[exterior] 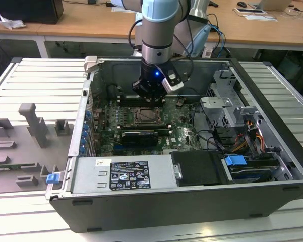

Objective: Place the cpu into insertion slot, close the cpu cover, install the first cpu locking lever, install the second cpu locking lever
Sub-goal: 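Install the first cpu locking lever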

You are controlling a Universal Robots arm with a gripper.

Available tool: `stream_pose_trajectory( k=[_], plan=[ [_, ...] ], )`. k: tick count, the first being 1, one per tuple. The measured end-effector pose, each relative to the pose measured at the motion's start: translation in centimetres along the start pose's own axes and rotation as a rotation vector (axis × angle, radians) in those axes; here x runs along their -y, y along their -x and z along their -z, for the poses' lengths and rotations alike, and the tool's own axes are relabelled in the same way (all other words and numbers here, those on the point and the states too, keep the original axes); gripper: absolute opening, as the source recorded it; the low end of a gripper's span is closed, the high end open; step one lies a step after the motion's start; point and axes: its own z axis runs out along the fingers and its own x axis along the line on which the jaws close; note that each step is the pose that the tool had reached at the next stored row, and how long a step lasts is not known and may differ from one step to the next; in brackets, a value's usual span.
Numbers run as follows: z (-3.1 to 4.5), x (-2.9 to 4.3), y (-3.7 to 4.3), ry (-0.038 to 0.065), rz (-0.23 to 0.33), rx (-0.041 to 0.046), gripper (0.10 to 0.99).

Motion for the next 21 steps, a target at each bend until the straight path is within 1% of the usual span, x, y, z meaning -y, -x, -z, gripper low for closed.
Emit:
stream_pose_trajectory(
  k=[1,4,6,8,10,21],
  plan=[
    [-0.01,-0.01,0.01,0.002,0.001,0.0002,0.106],
    [0.10,-0.01,0.02,0.002,0.001,0.0002,0.106],
    [0.38,-0.03,0.02,0.002,0.001,0.0001,0.106],
    [0.84,-0.05,0.03,0.002,0.001,0.0000,0.106],
    [0.87,-0.05,0.03,0.002,0.002,0.0002,0.106],
    [0.91,0.52,0.01,0.002,0.001,0.0000,0.106]
  ],
)
